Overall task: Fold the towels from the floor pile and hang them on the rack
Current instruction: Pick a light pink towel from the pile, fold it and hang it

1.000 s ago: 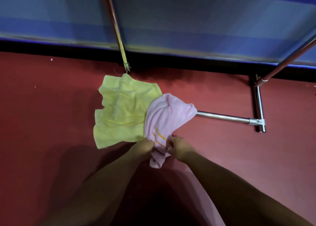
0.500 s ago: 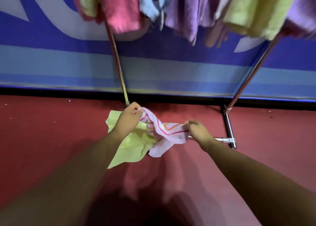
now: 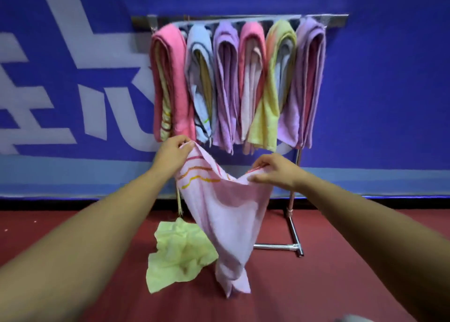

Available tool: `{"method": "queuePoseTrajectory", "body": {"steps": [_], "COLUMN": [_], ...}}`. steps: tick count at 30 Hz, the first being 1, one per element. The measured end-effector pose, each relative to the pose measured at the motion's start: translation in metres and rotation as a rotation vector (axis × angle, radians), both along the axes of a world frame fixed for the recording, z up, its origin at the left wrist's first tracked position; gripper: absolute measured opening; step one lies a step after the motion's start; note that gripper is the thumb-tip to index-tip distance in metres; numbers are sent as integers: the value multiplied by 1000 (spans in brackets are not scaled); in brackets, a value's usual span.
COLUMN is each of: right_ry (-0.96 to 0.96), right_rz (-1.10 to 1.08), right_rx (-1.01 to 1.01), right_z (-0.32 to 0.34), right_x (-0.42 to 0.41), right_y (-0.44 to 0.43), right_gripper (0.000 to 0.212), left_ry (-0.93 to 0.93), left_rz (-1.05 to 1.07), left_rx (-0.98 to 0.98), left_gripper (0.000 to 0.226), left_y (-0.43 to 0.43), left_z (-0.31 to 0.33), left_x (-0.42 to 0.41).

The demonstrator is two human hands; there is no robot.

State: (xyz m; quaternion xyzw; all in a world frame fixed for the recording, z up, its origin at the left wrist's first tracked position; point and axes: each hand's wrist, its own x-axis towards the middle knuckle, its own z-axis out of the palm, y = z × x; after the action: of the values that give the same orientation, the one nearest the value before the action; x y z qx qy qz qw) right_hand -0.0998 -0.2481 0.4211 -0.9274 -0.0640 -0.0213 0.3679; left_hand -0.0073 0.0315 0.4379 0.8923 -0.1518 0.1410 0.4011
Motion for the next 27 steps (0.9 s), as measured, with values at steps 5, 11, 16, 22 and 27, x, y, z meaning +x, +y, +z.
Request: {"method": "queuePoseTrajectory", "body": {"steps": [5,11,16,22,27], "right_ry": [-108,-246,-377,-304,-371], "right_rz": [-49,-321,-342,-370,-416], "right_rx": [-398,-124,205,466,352], "right_z": [64,117,149,152,149], "right_x": [-32,-61,-74,-88,-87], "right_y": [-27,-57,-56,-59,-61], "right_gripper": [18,27,15,16,17], "left_ry": [-77,-142,-206,-75,-64], "left_rz": [100,37,62,-5,-50], "left_rx": [63,365,162,343,443], "left_gripper": [14,21,17,17,19], "left_y": [2,13,7,14,21], "left_z": [81,123,153,168,169], "left_x": [-23,-46,-69,-87,-98]}}
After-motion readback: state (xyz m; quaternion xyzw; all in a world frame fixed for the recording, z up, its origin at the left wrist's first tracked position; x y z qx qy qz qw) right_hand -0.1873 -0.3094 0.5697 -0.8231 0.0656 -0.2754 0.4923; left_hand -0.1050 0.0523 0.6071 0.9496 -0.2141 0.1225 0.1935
